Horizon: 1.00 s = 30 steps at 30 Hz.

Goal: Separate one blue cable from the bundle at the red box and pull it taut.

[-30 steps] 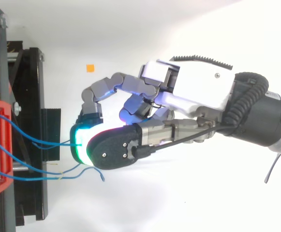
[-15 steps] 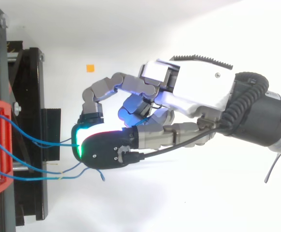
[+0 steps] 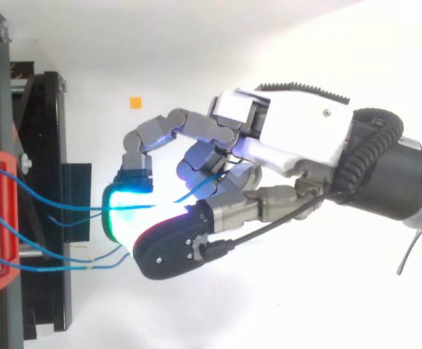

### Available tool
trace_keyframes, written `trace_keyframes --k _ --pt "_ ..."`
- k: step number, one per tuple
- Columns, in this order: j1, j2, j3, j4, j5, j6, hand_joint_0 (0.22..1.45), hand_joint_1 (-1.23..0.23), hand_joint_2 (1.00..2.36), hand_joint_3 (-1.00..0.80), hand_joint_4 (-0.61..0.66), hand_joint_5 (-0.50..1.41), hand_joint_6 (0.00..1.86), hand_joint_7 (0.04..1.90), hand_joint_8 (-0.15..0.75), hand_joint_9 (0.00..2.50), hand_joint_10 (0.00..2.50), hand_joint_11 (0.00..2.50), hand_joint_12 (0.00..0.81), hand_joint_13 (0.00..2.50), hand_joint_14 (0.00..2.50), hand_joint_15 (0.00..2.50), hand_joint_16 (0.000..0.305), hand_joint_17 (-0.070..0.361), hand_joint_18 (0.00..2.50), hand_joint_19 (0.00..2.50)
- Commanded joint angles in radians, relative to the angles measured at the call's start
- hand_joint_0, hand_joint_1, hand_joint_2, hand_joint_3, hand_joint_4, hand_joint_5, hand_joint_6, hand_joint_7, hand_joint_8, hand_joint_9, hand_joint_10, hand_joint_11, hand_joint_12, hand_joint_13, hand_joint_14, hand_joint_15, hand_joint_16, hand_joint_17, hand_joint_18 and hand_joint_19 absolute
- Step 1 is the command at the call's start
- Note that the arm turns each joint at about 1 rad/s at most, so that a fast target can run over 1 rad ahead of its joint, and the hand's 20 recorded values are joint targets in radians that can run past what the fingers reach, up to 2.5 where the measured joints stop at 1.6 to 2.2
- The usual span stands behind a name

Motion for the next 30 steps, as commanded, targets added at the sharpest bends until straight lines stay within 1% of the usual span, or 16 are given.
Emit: trace_keyframes --k 1,4,8,12,14,15,16,17,18,19,22,24,25,26,27,30 --pt "-0.002 0.001 0.001 0.000 0.000 -0.001 0.59 -0.62 1.01 -0.37 0.12 -0.15 0.79 1.20 0.425 1.02 2.50 2.50 0.442 1.44 2.50 1.47 0.128 0.096 1.95 1.02" --pt "0.000 0.001 -0.001 0.000 0.000 -0.001 0.58 -0.66 1.02 -0.24 0.13 -0.15 0.81 1.24 0.392 1.02 2.50 2.50 0.442 1.44 2.50 1.48 0.128 0.096 1.95 1.02" --pt "0.000 0.001 -0.001 0.000 0.002 -0.001 0.58 -0.71 1.02 -0.16 0.15 -0.15 0.82 1.25 0.356 1.02 2.50 2.50 0.440 1.47 2.50 1.46 0.148 0.111 2.00 0.95" --pt "0.000 0.001 0.001 -0.003 0.002 -0.001 0.58 -0.75 1.02 -0.11 0.14 -0.15 0.82 1.28 0.361 1.00 2.50 2.50 0.440 1.45 2.50 1.47 0.144 0.108 1.96 0.99" --pt "0.000 0.001 0.001 -0.003 0.002 -0.001 0.58 -0.74 1.03 -0.12 0.15 -0.15 0.82 1.27 0.387 1.00 2.50 2.50 0.439 1.44 2.50 1.47 0.138 0.103 1.95 1.02" --pt "0.000 0.001 -0.001 -0.003 0.002 -0.001 0.57 -0.72 1.02 -0.15 0.17 -0.15 0.83 1.24 0.403 1.00 2.50 2.50 0.439 1.45 2.50 1.46 0.143 0.107 1.96 0.99" --pt "0.000 0.001 0.001 -0.003 0.002 -0.001 0.56 -0.62 1.01 -0.35 0.17 -0.15 0.83 1.23 0.411 0.99 2.50 2.50 0.438 1.43 2.50 1.48 0.133 0.100 1.93 1.02" --pt "0.000 -0.001 -0.001 -0.003 0.002 -0.001 0.56 -0.61 1.01 -0.37 0.17 -0.15 0.83 1.22 0.412 0.99 2.50 2.50 0.438 1.43 2.50 1.48 0.133 0.100 1.93 1.02" --pt "0.000 0.001 0.001 -0.003 0.002 -0.001 0.56 -0.51 1.00 -0.45 0.18 -0.15 0.83 1.20 0.415 1.00 2.50 2.50 0.437 1.43 2.50 1.45 0.137 0.103 1.92 0.99" --pt "0.000 0.001 0.001 -0.003 0.002 -0.001 0.58 -0.46 1.01 -0.44 0.18 -0.15 0.82 1.21 0.411 1.00 2.50 2.50 0.440 1.43 2.50 1.46 0.043 0.098 1.91 1.00" --pt "0.000 0.001 0.001 -0.003 0.002 -0.001 0.60 -0.43 1.01 -0.42 0.18 -0.15 0.82 1.21 0.421 1.00 2.50 2.50 0.441 1.43 2.50 1.46 0.043 0.098 1.91 0.99" --pt "0.000 -0.001 0.001 -0.003 0.002 -0.001 0.60 -0.45 1.01 -0.35 0.19 -0.15 0.82 1.21 0.433 1.01 2.50 2.50 0.449 1.43 2.50 1.47 0.045 0.100 1.91 0.97" --pt "0.000 0.001 -0.001 -0.001 0.002 -0.001 0.59 -0.47 1.01 -0.28 0.19 -0.15 0.81 1.20 0.425 1.02 2.50 2.50 0.453 1.45 2.50 1.47 0.139 0.104 1.93 0.93" --pt "0.000 -0.001 0.001 -0.001 0.002 -0.002 0.59 -0.47 1.01 -0.28 0.19 -0.15 0.81 1.20 0.425 1.02 2.50 2.50 0.453 1.45 2.50 1.47 0.139 0.104 1.93 0.93" --pt "0.000 0.001 -0.001 -0.003 0.002 -0.002 0.58 -0.49 1.02 -0.21 0.20 -0.15 0.82 1.18 0.419 1.04 2.50 2.50 0.460 1.49 2.50 1.46 0.157 0.118 2.00 0.84" --pt "0.000 -0.001 -0.001 -0.003 0.002 -0.002 0.58 -0.52 1.02 -0.13 0.20 -0.14 0.81 1.17 0.413 1.04 2.50 2.50 0.462 1.51 2.50 1.46 0.170 0.128 2.03 0.80"
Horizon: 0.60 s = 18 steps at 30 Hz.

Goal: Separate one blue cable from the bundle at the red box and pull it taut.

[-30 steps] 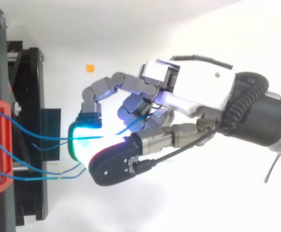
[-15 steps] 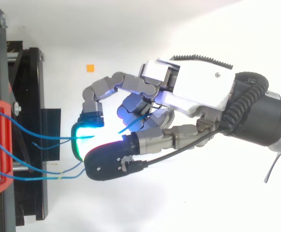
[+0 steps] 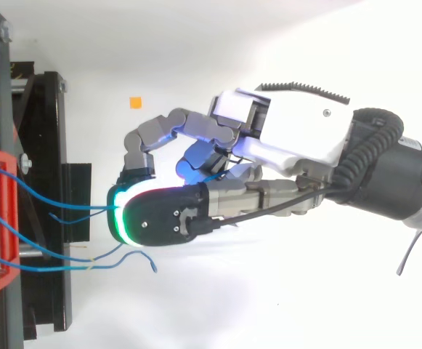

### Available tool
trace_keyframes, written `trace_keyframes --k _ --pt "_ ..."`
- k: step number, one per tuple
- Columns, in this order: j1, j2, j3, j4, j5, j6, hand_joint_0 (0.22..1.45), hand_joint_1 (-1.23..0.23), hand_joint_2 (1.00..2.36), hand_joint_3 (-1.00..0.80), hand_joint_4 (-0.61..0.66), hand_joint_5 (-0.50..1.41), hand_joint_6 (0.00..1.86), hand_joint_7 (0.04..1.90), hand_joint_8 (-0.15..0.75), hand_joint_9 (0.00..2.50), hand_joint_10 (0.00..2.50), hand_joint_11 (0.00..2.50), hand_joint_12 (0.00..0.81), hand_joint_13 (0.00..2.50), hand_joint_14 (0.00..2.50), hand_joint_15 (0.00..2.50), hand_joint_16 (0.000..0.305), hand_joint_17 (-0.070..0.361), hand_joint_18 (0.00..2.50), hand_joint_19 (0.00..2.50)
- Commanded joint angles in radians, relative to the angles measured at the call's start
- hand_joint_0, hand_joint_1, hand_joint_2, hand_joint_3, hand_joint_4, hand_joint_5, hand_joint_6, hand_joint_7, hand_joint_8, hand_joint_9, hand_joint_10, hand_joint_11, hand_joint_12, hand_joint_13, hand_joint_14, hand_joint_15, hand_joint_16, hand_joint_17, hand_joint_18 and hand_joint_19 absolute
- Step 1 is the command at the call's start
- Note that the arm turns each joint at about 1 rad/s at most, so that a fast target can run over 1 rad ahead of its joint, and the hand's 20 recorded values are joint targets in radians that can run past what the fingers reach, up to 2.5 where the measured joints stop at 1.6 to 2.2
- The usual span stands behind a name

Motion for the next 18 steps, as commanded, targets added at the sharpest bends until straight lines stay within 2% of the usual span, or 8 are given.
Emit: trace_keyframes --k 1,4,11,17,18 --pt "0.000 0.001 0.001 0.000 0.000 0.000 0.58 -0.53 1.02 -0.11 0.20 -0.14 0.81 1.17 0.412 1.04 2.50 2.50 0.462 1.51 2.50 1.45 0.171 0.128 2.03 0.80" --pt "0.000 0.001 0.000 0.001 0.000 -0.002 0.57 -0.60 1.01 -0.04 0.21 -0.14 0.81 1.17 0.410 1.05 2.50 2.50 0.461 1.53 2.50 1.44 0.187 0.140 2.06 0.74" --pt "0.000 -0.001 0.000 0.000 -0.003 -0.003 0.57 -0.65 1.01 -0.01 0.23 -0.15 0.82 1.16 0.416 1.02 2.50 2.50 0.467 1.53 2.50 1.44 0.196 0.147 2.07 0.71" --pt "0.000 -0.001 0.000 0.001 0.000 -0.042 0.57 -0.69 1.01 0.03 0.22 -0.15 0.82 1.17 0.405 0.99 2.50 2.50 0.472 1.51 2.50 1.44 0.191 0.143 2.05 0.72" --pt "0.000 -0.001 0.000 0.003 0.000 -0.043 0.58 -0.74 1.02 0.05 0.21 -0.16 0.83 1.19 0.398 0.96 2.50 2.50 0.466 1.47 2.50 1.45 0.187 0.141 2.01 0.73"
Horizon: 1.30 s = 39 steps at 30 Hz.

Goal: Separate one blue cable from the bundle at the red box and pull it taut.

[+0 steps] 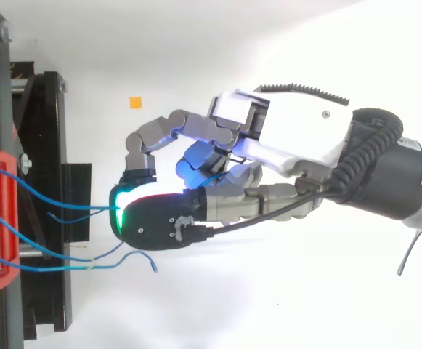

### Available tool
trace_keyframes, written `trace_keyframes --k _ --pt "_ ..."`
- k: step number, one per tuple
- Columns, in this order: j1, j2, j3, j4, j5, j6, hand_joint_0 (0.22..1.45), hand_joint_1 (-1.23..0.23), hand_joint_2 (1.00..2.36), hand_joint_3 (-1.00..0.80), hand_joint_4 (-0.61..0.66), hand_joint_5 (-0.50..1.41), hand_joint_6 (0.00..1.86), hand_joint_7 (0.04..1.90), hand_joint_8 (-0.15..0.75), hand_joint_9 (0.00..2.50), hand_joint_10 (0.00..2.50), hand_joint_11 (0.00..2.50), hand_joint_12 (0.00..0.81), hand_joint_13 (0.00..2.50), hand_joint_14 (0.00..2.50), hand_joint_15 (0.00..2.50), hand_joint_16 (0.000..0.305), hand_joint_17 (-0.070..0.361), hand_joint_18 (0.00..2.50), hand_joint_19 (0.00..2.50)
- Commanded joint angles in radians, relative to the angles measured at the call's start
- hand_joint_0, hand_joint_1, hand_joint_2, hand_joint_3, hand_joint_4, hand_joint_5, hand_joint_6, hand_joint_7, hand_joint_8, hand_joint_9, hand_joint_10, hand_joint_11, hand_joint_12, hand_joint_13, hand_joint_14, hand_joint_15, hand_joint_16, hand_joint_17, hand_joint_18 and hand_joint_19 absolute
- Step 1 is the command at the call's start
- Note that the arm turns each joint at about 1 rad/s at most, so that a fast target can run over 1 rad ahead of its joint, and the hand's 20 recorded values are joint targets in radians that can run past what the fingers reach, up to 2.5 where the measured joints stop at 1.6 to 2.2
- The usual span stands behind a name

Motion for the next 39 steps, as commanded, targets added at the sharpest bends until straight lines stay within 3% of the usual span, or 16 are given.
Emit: trace_keyframes --k 1,5,6,13,19,30,39 --pt "-0.001 0.000 0.000 0.002 0.003 -0.018 0.58 -0.75 1.02 0.06 0.20 -0.16 0.84 1.19 0.380 0.94 2.50 2.50 0.464 1.47 2.50 1.44 0.184 0.138 2.00 0.72" --pt "0.000 0.000 0.000 0.002 0.008 -0.020 0.60 -0.77 1.02 0.06 0.14 -0.17 0.84 1.18 0.356 0.88 2.50 2.50 0.457 1.41 2.50 1.46 0.170 0.127 1.93 0.83" --pt "0.000 0.000 0.000 0.002 0.010 -0.020 0.60 -0.77 1.02 0.05 0.11 -0.17 0.84 1.16 0.344 0.85 2.50 2.50 0.450 1.37 2.50 1.48 0.053 0.120 1.89 0.90" --pt "0.000 0.000 0.000 0.002 0.010 -0.046 0.65 -0.80 1.02 -0.04 -0.03 -0.19 0.84 1.11 0.303 0.64 2.50 2.50 0.421 1.08 2.50 1.63 0.041 0.093 1.59 1.25" --pt "0.000 0.000 -0.002 0.002 0.010 -0.064 0.72 -0.87 1.01 -0.25 0.00 -0.21 0.85 1.03 0.319 0.52 2.50 2.50 0.421 0.92 2.50 1.72 0.039 0.088 1.43 1.55" --pt "0.000 0.000 -0.003 0.002 0.008 -0.081 0.78 -0.88 1.01 -0.43 0.06 -0.22 0.87 0.97 0.323 0.51 2.50 2.50 0.416 0.90 2.50 1.71 0.038 0.086 1.42 1.61" --pt "0.000 0.000 -0.003 0.006 0.008 -0.081 0.77 -0.88 1.01 -0.40 0.06 -0.22 0.87 0.98 0.313 0.51 2.50 2.50 0.420 0.90 2.50 1.71 0.040 0.089 1.45 1.65"
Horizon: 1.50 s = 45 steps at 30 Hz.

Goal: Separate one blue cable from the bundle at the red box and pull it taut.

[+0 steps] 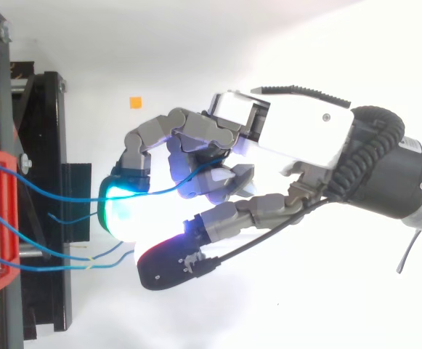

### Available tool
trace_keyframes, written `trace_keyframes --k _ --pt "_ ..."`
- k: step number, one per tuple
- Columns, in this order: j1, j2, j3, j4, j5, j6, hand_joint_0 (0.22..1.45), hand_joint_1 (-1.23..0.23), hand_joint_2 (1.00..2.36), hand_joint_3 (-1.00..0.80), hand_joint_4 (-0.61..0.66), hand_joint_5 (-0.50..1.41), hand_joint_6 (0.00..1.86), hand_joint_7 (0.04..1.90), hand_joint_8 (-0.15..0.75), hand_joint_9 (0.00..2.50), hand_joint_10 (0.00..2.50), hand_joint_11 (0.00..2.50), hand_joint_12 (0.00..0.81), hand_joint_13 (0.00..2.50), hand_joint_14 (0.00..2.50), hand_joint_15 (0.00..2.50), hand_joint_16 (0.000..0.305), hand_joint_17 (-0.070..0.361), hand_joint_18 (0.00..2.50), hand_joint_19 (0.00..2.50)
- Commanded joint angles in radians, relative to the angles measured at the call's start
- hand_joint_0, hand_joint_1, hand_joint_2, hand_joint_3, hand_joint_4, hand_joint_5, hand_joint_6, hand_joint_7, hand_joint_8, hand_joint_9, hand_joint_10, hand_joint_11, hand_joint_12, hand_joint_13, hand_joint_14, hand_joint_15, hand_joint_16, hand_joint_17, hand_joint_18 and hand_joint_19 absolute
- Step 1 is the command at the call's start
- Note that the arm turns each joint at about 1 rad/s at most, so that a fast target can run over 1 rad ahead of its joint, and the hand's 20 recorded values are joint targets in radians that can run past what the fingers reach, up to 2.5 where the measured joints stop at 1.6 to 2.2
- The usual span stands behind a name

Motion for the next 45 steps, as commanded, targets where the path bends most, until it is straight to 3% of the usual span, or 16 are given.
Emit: trace_keyframes --k 1,5,7,12,16,20,26,30,38,39,41,45 --pt "0.000 0.000 0.001 0.000 0.000 0.001 0.77 -0.88 1.01 -0.40 0.06 -0.22 0.87 0.99 0.313 0.51 2.50 2.50 0.421 0.90 2.50 1.71 0.040 0.091 1.45 1.65" --pt "0.000 0.000 0.001 0.000 0.000 0.001 0.64 -0.77 1.00 -0.47 0.13 -0.21 0.86 1.00 0.327 0.51 2.50 2.50 0.414 0.90 2.50 1.69 0.041 0.091 1.43 1.62" --pt "0.000 0.000 0.001 0.000 -0.002 0.001 0.56 -0.58 1.00 -0.50 0.15 -0.20 0.85 0.98 0.355 0.56 2.50 2.50 0.418 0.92 2.50 1.64 0.042 0.094 1.38 1.42" --pt "0.000 0.000 0.001 0.000 0.000 0.001 0.54 -0.41 1.00 -0.50 0.17 -0.20 0.84 1.01 0.382 0.60 2.50 2.50 0.421 0.95 2.50 1.64 0.044 0.098 1.30 1.21" --pt "0.000 -0.002 -0.001 0.000 0.003 -0.001 0.53 -0.41 1.00 -0.50 0.16 -0.22 0.84 1.00 0.415 0.58 2.50 2.50 0.437 0.94 2.50 1.71 0.044 0.099 1.28 1.11" --pt "-0.006 -0.046 0.001 0.007 0.003 0.010 0.52 -0.43 1.00 -0.50 0.16 -0.23 0.84 0.95 0.448 0.55 2.50 2.50 0.459 0.93 2.50 1.79 0.045 0.100 1.30 1.08" --pt "-0.008 -0.065 -0.001 0.057 0.005 0.040 0.51 -0.46 1.00 -0.50 0.16 -0.25 0.84 0.90 0.479 0.48 2.50 2.50 0.512 0.99 2.50 1.83 0.049 0.111 1.32 0.78" --pt "-0.012 -0.065 0.001 0.069 0.005 0.044 0.51 -0.47 1.00 -0.50 0.17 -0.25 0.84 0.87 0.497 0.54 2.50 2.50 0.579 1.22 2.50 1.86 0.055 0.123 1.47 0.58" --pt "-0.025 -0.063 0.001 0.068 0.000 0.083 0.52 -0.48 1.00 -0.50 0.19 -0.23 0.83 0.90 0.582 0.90 2.50 2.50 0.644 1.62 2.50 1.85 0.060 0.136 1.88 0.53" --pt "-0.028 -0.063 0.001 0.069 0.000 0.093 0.53 -0.49 1.00 -0.50 0.18 -0.23 0.82 0.91 0.591 0.95 2.50 2.50 0.647 1.65 2.50 1.82 0.181 0.136 1.93 0.52" --pt "-0.031 -0.065 0.001 0.069 0.000 0.108 0.55 -0.50 1.00 -0.50 0.17 -0.22 0.82 0.92 0.591 0.99 2.50 2.50 0.647 1.67 2.50 1.82 0.178 0.134 1.95 0.53" --pt "-0.035 -0.063 0.001 0.066 -0.005 0.126 0.60 -0.61 1.02 -0.28 0.16 -0.22 0.84 1.02 0.578 1.02 2.50 2.50 0.634 1.67 2.50 1.78 0.170 0.127 1.94 0.56"
